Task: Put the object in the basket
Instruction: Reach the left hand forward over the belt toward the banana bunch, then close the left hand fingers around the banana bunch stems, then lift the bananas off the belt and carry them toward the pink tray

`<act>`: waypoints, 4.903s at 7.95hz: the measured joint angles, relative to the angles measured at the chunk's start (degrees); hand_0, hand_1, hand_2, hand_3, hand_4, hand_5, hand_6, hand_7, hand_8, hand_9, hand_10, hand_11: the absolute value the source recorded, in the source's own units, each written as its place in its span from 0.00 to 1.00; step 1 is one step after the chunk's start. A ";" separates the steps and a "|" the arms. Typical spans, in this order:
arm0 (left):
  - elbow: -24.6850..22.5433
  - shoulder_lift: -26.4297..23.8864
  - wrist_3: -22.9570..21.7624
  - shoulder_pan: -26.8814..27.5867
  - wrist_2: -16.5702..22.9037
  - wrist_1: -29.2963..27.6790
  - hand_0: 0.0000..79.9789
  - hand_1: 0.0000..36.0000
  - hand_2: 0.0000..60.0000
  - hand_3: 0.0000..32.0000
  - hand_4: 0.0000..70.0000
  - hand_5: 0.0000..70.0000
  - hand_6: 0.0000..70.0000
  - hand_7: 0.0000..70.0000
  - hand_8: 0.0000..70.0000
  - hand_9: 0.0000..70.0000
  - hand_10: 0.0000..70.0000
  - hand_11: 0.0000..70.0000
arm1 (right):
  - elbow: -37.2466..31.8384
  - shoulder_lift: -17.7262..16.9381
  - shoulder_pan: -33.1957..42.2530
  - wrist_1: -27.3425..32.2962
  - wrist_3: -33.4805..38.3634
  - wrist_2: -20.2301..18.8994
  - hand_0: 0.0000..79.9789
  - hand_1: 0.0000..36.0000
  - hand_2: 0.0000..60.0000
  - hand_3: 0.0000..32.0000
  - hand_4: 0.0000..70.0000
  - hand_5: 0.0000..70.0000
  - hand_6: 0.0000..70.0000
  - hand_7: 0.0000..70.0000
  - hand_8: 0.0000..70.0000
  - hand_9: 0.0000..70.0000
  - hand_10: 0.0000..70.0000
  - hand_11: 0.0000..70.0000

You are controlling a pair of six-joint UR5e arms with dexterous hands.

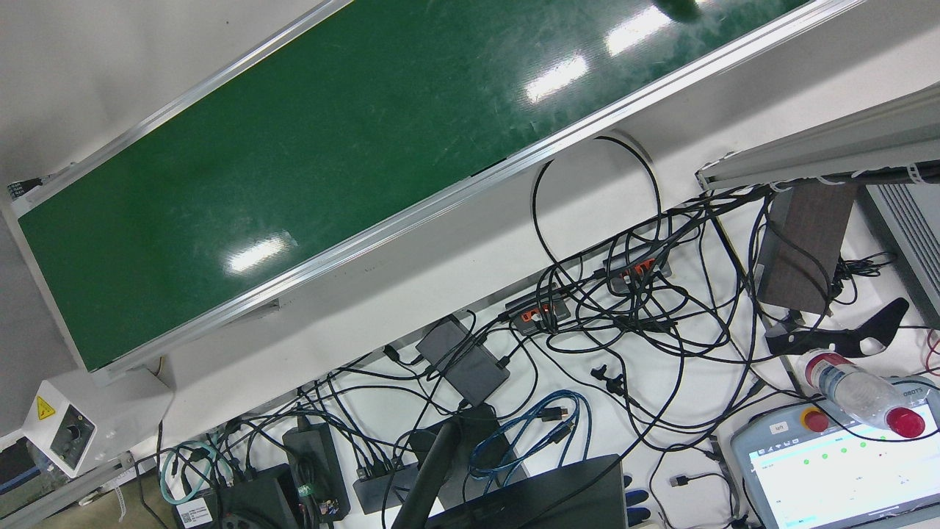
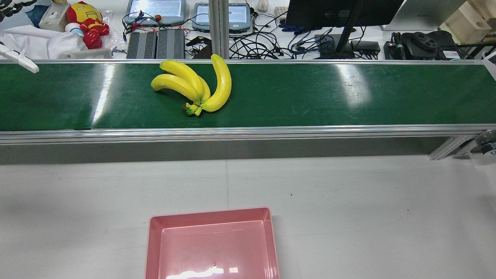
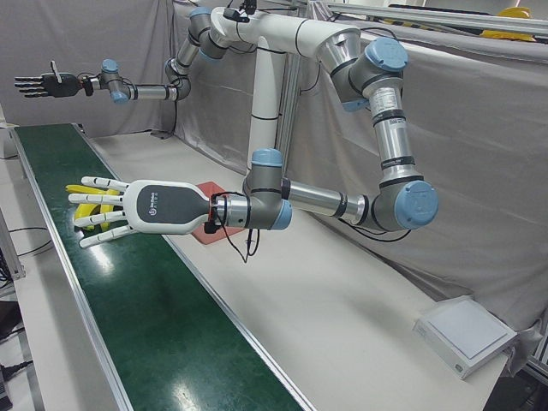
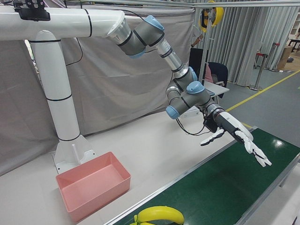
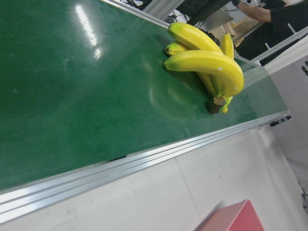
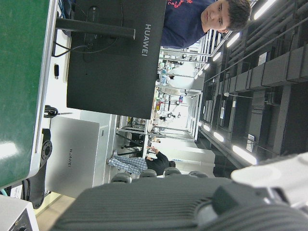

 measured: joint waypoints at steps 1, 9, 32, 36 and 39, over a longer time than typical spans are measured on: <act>-0.15 -0.08 0.86 0.75 -0.70 0.46 0.71 0.37 0.00 0.52 0.06 0.28 0.02 0.10 0.14 0.14 0.03 0.08 | 0.00 0.01 0.00 0.00 0.00 0.00 0.00 0.00 0.00 0.00 0.00 0.00 0.00 0.00 0.00 0.00 0.00 0.00; -0.09 -2.17 6.71 5.87 -1.58 5.16 0.75 0.57 0.03 0.52 0.04 0.24 0.02 0.10 0.14 0.14 0.04 0.09 | 0.00 0.01 0.00 0.00 0.00 0.00 0.00 0.00 0.00 0.00 0.00 0.00 0.00 0.00 0.00 0.00 0.00 0.00; 10.66 -12.96 15.96 13.63 -0.87 12.09 0.24 0.46 1.00 0.00 0.46 1.00 0.35 0.74 0.56 0.76 0.53 0.75 | 0.09 0.01 0.00 0.00 0.00 0.00 0.00 0.00 0.00 0.00 0.00 0.00 0.00 0.00 0.00 0.00 0.00 0.00; 2.45 -12.90 15.63 13.37 1.24 19.35 0.20 0.39 1.00 0.00 0.41 1.00 0.33 0.69 0.53 0.71 0.49 0.70 | 0.09 0.01 0.00 0.00 0.00 0.00 0.00 0.00 0.00 0.00 0.00 0.00 0.00 0.00 0.00 0.00 0.00 0.00; -6.14 -12.80 15.46 13.51 3.80 24.88 0.22 0.40 1.00 0.00 0.42 1.00 0.34 0.69 0.53 0.71 0.51 0.72 | 0.09 0.01 0.00 0.00 0.00 0.00 0.00 0.00 0.00 0.00 0.00 0.00 0.00 0.00 0.00 0.00 0.00 0.00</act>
